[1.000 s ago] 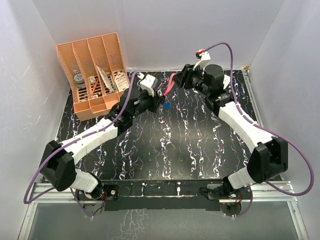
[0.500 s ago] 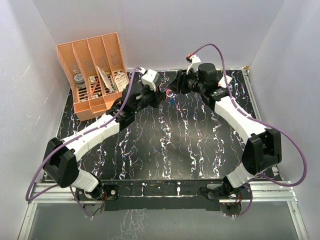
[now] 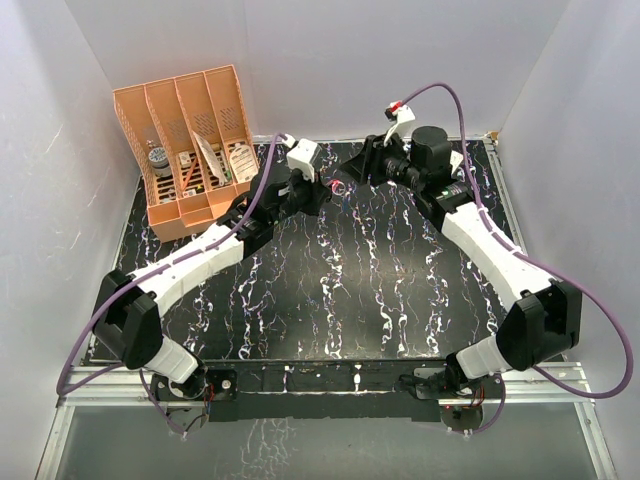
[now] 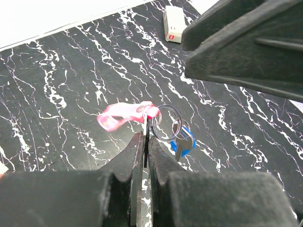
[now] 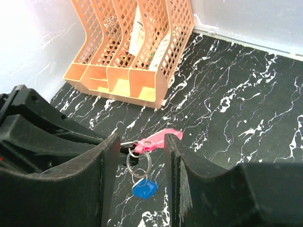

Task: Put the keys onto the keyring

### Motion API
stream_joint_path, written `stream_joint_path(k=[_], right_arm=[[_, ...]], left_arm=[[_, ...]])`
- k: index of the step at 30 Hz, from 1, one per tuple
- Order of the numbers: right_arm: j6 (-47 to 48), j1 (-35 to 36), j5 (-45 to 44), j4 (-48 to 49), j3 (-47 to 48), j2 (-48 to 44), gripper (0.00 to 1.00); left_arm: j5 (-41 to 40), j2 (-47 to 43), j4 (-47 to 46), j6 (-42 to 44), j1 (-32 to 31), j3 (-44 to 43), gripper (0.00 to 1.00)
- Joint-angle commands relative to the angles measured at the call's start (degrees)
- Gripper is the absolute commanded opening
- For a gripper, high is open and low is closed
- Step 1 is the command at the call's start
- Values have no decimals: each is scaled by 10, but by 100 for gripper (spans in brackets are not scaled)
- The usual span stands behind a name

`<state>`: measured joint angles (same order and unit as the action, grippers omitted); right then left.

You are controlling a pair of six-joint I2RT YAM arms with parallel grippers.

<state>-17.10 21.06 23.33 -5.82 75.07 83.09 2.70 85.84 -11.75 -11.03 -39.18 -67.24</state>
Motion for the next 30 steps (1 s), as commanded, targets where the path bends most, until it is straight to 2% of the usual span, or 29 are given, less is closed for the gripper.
stream_joint_path(k=[1, 7, 14, 17, 30], right_arm=[[6, -3, 9, 38, -4, -26, 40], [4, -3, 31, 20, -4, -19, 39], [-12, -3, 22, 47, -30, -37, 39], [-22, -3, 39, 35, -23, -22, 38], [-128, -23, 73, 152, -87, -31, 33]], left_arm=[[-20, -1, 27, -16, 0, -50, 0], [-16, -1, 33, -24, 0, -63, 0], [-29, 4, 59, -46, 0, -86, 0], [-23, -3, 36, -49, 0, -74, 0], [-23, -36, -26, -56, 0, -24, 0]])
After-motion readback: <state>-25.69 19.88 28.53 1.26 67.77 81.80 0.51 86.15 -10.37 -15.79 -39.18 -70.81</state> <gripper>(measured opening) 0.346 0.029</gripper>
